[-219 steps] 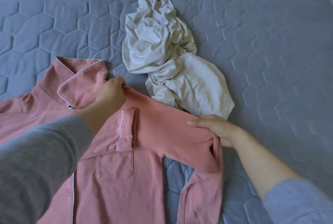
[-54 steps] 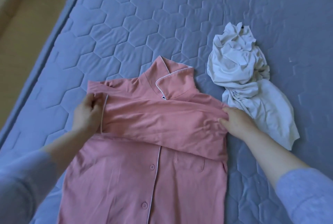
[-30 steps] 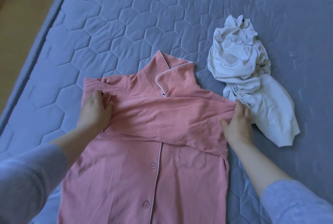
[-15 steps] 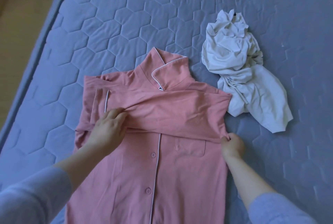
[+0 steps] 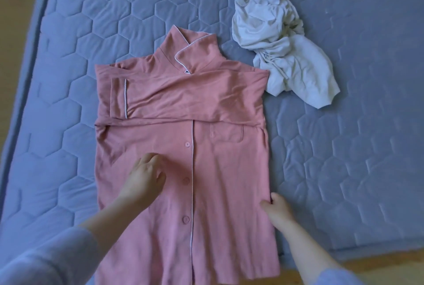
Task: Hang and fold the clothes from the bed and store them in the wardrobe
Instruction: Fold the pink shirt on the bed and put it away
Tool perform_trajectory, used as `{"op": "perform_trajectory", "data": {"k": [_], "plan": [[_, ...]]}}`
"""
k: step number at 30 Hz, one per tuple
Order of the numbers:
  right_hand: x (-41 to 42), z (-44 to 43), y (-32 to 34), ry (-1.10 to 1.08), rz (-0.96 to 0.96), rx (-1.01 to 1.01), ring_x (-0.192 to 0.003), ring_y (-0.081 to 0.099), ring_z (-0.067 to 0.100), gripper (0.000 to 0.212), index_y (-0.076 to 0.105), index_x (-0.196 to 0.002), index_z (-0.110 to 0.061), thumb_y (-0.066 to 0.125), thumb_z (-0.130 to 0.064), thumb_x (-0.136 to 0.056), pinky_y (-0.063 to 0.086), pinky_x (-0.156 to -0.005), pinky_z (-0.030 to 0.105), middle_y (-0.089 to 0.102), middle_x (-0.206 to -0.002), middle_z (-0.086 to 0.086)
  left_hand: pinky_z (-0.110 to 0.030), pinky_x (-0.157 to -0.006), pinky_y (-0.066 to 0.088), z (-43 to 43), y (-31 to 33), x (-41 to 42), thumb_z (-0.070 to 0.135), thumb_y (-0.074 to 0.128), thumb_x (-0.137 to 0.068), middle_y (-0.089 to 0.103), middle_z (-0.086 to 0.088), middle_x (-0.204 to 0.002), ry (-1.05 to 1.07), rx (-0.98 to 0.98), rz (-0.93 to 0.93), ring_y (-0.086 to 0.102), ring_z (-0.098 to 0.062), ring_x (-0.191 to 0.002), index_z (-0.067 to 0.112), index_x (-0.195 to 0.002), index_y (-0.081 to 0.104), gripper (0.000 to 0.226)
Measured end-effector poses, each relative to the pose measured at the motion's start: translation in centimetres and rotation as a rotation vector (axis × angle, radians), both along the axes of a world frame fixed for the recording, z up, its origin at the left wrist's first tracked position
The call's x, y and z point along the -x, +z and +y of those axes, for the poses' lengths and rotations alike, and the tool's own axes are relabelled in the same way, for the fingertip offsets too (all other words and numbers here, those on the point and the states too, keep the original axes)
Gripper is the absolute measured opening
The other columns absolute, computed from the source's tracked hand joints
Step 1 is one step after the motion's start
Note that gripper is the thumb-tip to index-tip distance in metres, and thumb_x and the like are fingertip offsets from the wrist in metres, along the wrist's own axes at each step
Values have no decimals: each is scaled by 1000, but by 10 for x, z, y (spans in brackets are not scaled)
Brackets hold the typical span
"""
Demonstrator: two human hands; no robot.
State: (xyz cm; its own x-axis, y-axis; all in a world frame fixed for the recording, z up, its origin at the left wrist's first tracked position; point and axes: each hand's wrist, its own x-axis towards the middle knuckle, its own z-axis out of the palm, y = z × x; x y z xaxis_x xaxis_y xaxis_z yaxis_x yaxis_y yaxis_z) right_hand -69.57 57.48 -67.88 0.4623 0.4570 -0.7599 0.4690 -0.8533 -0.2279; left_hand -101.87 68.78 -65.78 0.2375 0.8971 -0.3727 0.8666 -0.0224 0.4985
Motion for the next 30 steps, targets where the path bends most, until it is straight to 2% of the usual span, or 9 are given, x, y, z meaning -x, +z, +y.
{"op": "perform_trajectory", "data": {"k": [3, 7, 11, 14, 18, 21, 24, 27, 30], "plan": [[2, -50, -1, -7, 11, -8, -85, 63, 31, 15, 62, -93, 4, 59, -9, -88, 45, -70, 35, 68, -91, 19, -39, -86, 47, -48, -6, 10, 4, 60, -85, 60, -11, -113, 39, 29, -24, 59, -35, -99, 5, -112, 62, 27], [1, -96, 0, 10, 24, -40, -69, 51, 20, 15, 57, -75, -2, 61, -9, -88, 31, -60, 32, 59, -72, 15, -35, -75, 46, -117, -18, 28, 13, 66, -86, 61, -8, -109, 157, 5, 13, 62, -33, -93, 9, -106, 65, 21], [-1, -127, 2, 74, -63, -149, -58, 45, 21, 31, 46, -62, -10, 60, -11, -89, 29, -55, 33, 47, -59, 11, -44, -77, 49, -187, -21, 46, 10, 65, -78, 64, -16, -95, 201, -66, 35, 62, -38, -84, 3, -95, 69, 18], [-1, -149, 3, 16, -61, -185, -40, 54, 9, 38, 44, -57, -15, 59, -11, -92, 35, -42, 22, 49, -49, 3, -47, -77, 49, -227, -18, 62, 4, 70, -77, 62, -21, -94, 322, -98, 90, 61, -42, -85, 2, -96, 66, 19], [-1, -163, -1, -31, -85, -237, -67, 65, 37, 33, 47, -63, -11, 59, -16, -94, 39, -57, 32, 55, -60, 14, -51, -81, 44, -247, -21, 89, 4, 73, -78, 59, -28, -90, 511, -118, 226, 55, -45, -92, -3, -97, 62, 23], [2, -167, -3, -16, -109, -259, -73, 65, 38, 30, 50, -66, -11, 60, -17, -93, 44, -63, 35, 62, -71, 22, -51, -86, 43, -250, -27, 106, 7, 69, -84, 61, -31, -99, 660, -24, 205, 55, -45, -101, -7, -109, 58, 30], [6, -170, -7, -77, -102, -260, -73, 67, 36, 26, 57, -67, -10, 61, -15, -92, 41, -62, 32, 60, -62, 13, -42, -82, 43, -247, -28, 116, 21, 66, -89, 67, -18, -106, 813, 100, 43, 60, -37, -100, 3, -114, 62, 31], [10, -172, -8, -167, -112, -280, -69, 66, 35, 24, 62, -69, -7, 63, -16, -92, 43, -64, 32, 59, -55, 9, -35, -72, 39, -244, -27, 120, 29, 66, -89, 65, -4, -89, 877, 163, -67, 57, -25, -86, 12, -98, 68, 20], [10, -175, -6, -199, -144, -270, -67, 65, 33, 25, 64, -70, -9, 62, -21, -92, 49, -67, 35, 61, -54, 7, -40, -69, 45, -240, -29, 120, 27, 64, -89, 63, -10, -73, 925, 234, -149, 58, -30, -74, 11, -78, 67, 20]]}}
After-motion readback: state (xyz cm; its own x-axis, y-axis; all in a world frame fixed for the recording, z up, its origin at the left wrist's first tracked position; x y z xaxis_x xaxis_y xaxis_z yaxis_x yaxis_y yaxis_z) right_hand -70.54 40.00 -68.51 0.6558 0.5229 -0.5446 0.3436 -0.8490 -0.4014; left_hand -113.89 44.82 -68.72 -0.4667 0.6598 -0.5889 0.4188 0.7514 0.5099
